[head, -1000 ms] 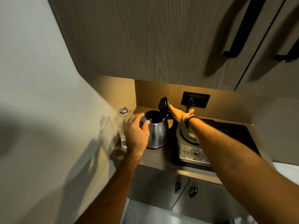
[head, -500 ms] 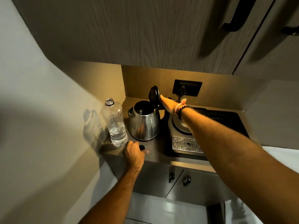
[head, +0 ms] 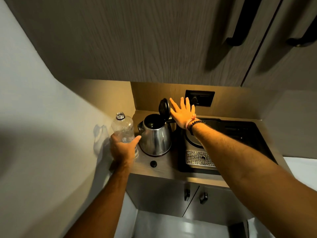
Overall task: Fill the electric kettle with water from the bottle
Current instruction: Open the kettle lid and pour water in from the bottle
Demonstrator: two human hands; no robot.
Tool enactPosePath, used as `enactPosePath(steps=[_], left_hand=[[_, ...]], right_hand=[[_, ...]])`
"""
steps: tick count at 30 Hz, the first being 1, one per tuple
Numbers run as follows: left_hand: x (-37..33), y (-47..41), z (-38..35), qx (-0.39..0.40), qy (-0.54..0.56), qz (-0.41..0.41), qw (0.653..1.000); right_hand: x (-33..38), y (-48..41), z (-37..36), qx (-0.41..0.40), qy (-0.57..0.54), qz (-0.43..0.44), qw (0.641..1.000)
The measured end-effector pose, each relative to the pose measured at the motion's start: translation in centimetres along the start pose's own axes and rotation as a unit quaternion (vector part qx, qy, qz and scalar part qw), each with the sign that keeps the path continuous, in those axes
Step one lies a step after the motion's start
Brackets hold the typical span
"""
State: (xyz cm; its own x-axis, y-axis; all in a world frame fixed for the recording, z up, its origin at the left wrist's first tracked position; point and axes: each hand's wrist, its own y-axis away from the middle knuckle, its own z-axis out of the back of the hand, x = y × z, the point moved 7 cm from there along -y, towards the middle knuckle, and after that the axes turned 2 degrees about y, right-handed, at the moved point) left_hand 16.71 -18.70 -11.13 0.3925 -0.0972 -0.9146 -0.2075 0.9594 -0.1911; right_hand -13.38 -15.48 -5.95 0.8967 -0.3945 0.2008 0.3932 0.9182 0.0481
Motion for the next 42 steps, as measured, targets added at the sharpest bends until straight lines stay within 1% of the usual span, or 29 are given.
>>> enactPosePath(steps=[4,7,9,11,13,15,18,21,25,29,36,39,42], left_hand=[[0.0,-0.5,-0.4,0.007,-0.019,0.008,1.000],[-1.2,-0.3,0.3,0.017,-0.032,-0.044,0.998],[-2.7,-0.3,0.6,0.049,-0.038,-0.089,0.994],[-4.1,-0.6,0.4,0.116,-0.077,-0.114,0.984],[-5.3,-0.9,-0.2,0.186,-0.154,-0.131,0.962],[-6.3,-1.2,-0.5,0.236,-0.218,-0.138,0.937],[-7.1,-1.0,-0.8,0.285,-0.299,-0.122,0.903],[-7.3,-0.7,-1.0,0.324,-0.379,-0.107,0.860],[-7.9,-0.7,-0.4,0.330,-0.418,-0.103,0.840],[-8.4,-0.8,0.1,0.337,-0.473,-0.112,0.806],[-9.6,-1.1,0.4,0.338,-0.528,-0.123,0.769],[-9.9,-1.0,0.4,0.340,-0.541,-0.123,0.760],[-10.1,-0.9,0.3,0.337,-0.542,-0.127,0.759]], right_hand=[[-0.6,0.1,-0.4,-0.008,-0.008,-0.023,1.000],[-0.9,-0.2,-0.6,-0.016,-0.001,-0.028,0.999],[-1.0,-0.2,-0.7,-0.019,-0.006,-0.033,0.999],[-1.0,-0.3,-1.0,-0.022,-0.018,-0.034,0.999],[-0.8,-0.4,-1.2,-0.025,-0.020,-0.032,0.999],[-0.8,-0.4,-1.5,-0.022,-0.015,-0.027,0.999],[-0.8,-0.5,-1.6,-0.017,-0.021,-0.021,0.999],[-0.8,-0.5,-1.6,-0.019,-0.035,-0.020,0.999],[-0.7,-0.3,-1.5,-0.029,-0.055,-0.022,0.998],[-0.6,-0.2,-1.4,-0.033,-0.052,-0.022,0.998],[-0.7,-0.3,-1.5,-0.030,-0.063,-0.027,0.997],[-0.7,-0.4,-1.6,-0.023,-0.063,-0.028,0.997],[-0.8,-0.5,-1.7,-0.021,-0.060,-0.026,0.998]])
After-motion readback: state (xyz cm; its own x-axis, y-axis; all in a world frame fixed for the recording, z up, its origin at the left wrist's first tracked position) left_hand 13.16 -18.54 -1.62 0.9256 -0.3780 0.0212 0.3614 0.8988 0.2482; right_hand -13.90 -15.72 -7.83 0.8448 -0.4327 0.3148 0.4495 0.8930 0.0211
